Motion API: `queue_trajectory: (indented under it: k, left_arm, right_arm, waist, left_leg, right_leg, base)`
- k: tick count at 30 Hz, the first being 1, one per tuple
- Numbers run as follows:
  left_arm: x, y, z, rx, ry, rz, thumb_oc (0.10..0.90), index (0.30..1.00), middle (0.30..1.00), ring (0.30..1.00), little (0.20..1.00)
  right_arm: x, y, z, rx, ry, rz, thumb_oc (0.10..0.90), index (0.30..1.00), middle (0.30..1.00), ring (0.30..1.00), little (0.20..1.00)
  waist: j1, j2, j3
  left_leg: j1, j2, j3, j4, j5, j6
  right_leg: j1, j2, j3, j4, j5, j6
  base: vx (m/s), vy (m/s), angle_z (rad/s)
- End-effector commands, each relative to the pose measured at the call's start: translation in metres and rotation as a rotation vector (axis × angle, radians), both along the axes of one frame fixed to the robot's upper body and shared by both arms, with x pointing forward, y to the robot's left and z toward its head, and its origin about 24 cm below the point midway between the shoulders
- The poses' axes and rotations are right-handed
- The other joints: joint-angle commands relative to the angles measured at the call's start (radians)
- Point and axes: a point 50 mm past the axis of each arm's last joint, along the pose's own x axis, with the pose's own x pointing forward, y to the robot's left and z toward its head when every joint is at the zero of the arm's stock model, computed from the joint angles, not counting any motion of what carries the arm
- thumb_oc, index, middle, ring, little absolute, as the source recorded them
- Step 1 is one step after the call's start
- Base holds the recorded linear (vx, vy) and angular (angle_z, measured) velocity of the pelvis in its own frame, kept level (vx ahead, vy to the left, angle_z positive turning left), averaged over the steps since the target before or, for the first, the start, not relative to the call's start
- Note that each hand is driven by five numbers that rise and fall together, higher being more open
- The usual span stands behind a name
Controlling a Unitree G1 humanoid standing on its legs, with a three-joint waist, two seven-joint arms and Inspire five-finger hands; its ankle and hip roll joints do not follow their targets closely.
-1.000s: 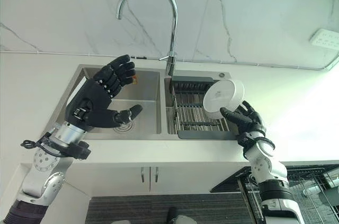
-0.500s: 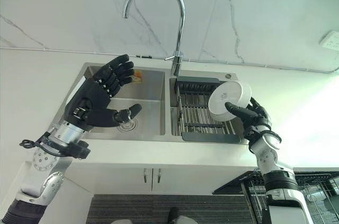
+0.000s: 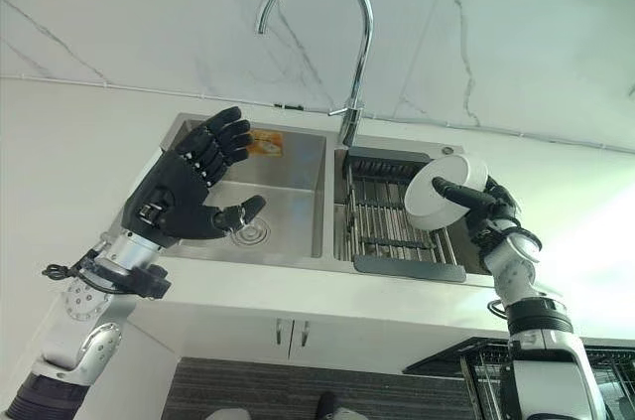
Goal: Place the dishes in the dishwasher.
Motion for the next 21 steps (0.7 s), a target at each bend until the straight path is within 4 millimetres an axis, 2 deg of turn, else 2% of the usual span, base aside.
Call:
queue_trajectory:
  k: [1,3,4,5,7,8,14,21]
  left_arm:
    - [-0.007,-0.013,0.043,-0.014,-0.211,-0.098,0.800,0.900,0.900,0.900,0.900]
    - [-0.007,-0.012,0.041,-0.009,-0.206,-0.099,0.800,0.900,0.900,0.900,0.900]
    - [-0.006,-0.013,0.041,-0.009,-0.202,-0.100,0.800,0.900,0.900,0.900,0.900]
    - [-0.006,-0.013,0.041,-0.010,-0.199,-0.101,0.800,0.900,0.900,0.900,0.900]
    - [-0.005,-0.014,0.041,-0.006,-0.193,-0.105,0.800,0.900,0.900,0.900,0.900]
    - [-0.004,-0.014,0.041,-0.004,-0.190,-0.108,0.800,0.900,0.900,0.900,0.900]
    - [-0.002,-0.018,0.042,0.013,-0.172,-0.126,0.800,0.900,0.900,0.900,0.900]
    - [0.000,-0.021,0.042,0.022,-0.159,-0.129,0.800,0.900,0.900,0.900,0.900]
  right_arm:
    - [0.016,-0.012,0.077,-0.074,-0.237,0.019,0.800,0.900,0.900,0.900,0.900]
    - [0.017,-0.014,0.075,-0.063,-0.203,0.028,0.800,0.900,0.900,0.900,0.900]
    - [0.017,-0.014,0.071,-0.060,-0.178,0.032,0.776,0.865,0.865,0.865,0.865]
    - [0.017,-0.015,0.068,-0.061,-0.156,0.031,0.591,0.587,0.587,0.587,0.587]
    - [0.016,-0.019,0.059,-0.053,-0.081,0.046,0.489,0.434,0.434,0.434,0.434]
    - [0.015,-0.021,0.053,-0.047,-0.048,0.051,0.400,0.300,0.300,0.300,0.300]
    - [0.013,-0.030,0.043,-0.053,0.052,0.060,0.400,0.300,0.300,0.300,0.300]
    - [0.015,-0.034,0.045,-0.074,0.077,0.009,0.400,0.300,0.300,0.300,0.300]
  waist:
    - [0.028,-0.007,-0.065]
    - [0.031,-0.007,-0.066]
    - [0.033,-0.007,-0.067]
    - [0.034,-0.007,-0.067]
    - [0.038,-0.008,-0.067]
    - [0.042,-0.008,-0.067]
    - [0.054,-0.008,-0.068]
    - [0.059,0.004,-0.068]
  left_leg:
    - [0.016,0.020,0.011,-0.042,-0.057,-0.046]
    - [0.015,0.019,0.010,-0.042,-0.057,-0.047]
    - [0.015,0.018,0.009,-0.042,-0.056,-0.047]
    - [0.014,0.018,0.009,-0.042,-0.055,-0.047]
    - [0.013,0.017,0.008,-0.042,-0.054,-0.048]
    - [0.013,0.017,0.008,-0.042,-0.053,-0.048]
    - [0.011,0.015,0.008,-0.042,-0.051,-0.046]
    - [0.006,0.014,0.011,-0.042,-0.048,-0.044]
  right_leg:
    - [0.022,-0.051,-0.035,0.124,-0.209,0.088]
    - [0.024,-0.051,-0.035,0.124,-0.211,0.088]
    - [0.025,-0.051,-0.035,0.124,-0.212,0.087]
    - [0.026,-0.051,-0.036,0.124,-0.212,0.087]
    - [0.028,-0.053,-0.038,0.124,-0.212,0.089]
    - [0.029,-0.054,-0.040,0.124,-0.212,0.089]
    - [0.031,-0.056,-0.042,0.124,-0.213,0.092]
    - [0.031,-0.061,-0.041,0.124,-0.213,0.095]
  base:
    - [0.00,0.000,0.00]
    - [0.00,0.000,0.00]
    - [0.00,0.000,0.00]
    - [0.00,0.000,0.00]
    - [0.00,0.004,0.02]
    - [0.00,0.006,0.04]
    - [0.00,0.000,0.01]
    - [-0.03,0.028,0.01]
